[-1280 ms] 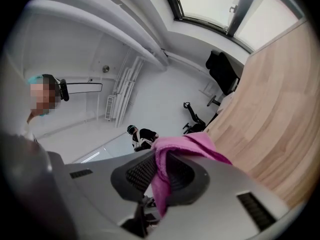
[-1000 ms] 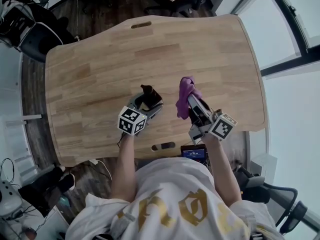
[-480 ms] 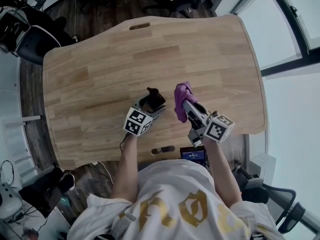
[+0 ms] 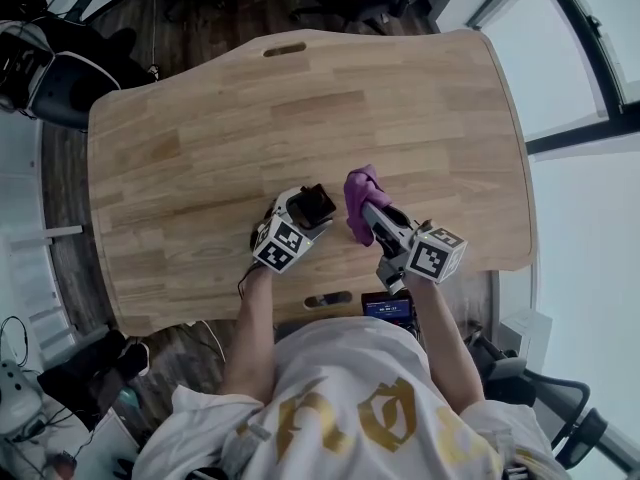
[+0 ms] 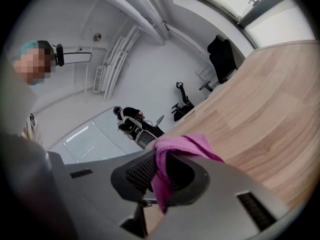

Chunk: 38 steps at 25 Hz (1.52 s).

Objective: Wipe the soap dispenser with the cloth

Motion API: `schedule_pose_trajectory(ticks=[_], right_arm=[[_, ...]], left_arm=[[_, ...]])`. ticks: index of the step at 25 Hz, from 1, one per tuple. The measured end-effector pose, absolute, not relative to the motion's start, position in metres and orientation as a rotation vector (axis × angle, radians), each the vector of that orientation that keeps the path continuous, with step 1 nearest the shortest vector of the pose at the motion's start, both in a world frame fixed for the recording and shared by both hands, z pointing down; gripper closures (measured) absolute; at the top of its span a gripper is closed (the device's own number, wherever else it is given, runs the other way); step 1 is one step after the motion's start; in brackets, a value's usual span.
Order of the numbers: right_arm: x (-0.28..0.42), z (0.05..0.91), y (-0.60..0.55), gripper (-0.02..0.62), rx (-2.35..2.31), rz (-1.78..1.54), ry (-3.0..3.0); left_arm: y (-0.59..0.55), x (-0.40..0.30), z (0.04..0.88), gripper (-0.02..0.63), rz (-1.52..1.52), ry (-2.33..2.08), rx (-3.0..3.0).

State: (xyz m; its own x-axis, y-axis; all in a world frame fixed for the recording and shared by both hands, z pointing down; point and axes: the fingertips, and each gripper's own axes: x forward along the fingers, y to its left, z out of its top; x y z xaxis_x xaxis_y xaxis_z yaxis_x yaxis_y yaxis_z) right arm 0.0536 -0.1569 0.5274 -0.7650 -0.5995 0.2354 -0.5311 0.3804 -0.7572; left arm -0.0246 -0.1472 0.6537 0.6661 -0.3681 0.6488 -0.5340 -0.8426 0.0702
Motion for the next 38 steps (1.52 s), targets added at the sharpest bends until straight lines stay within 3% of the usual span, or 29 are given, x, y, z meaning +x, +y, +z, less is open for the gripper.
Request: schedule_pose_trajectory(ticks=[12, 27, 30, 35, 37, 38], right_arm=[[0.047, 0.526, -0.148, 0.551, -0.997, -1.365, 2.576], [0.057, 0.514, -0.120, 0.551, -1.085, -1.262, 2.651], [0.058, 0.509, -0.119, 0.551, -1.150, -1.190, 2.694], [0.057, 0.495, -0.121, 0.551, -1.210, -1.012, 2.808], [0.057, 0.486, -0.122, 0.551, -1.252, -0.955, 2.805], [0.057, 0.481, -0.123, 0.551, -1.273, -0.941, 2.783]], left_arm=[[-0.140, -0.021, 0.660, 0.249, 1.148, -0.545, 2.568], [-0.122, -0.044, 0.646, 0.246, 1.153, -0.602, 2.441], [-0.113, -0.053, 0.633, 0.247, 1.062, -0.667, 2.426], [-0.113, -0.071, 0.576, 0.249, 0.586, -0.882, 2.374], [-0.115, -0.081, 0.550, 0.293, 0.488, -0.993, 2.388], [-0.117, -0.087, 0.537, 0.423, 0.464, -1.070, 2.398]])
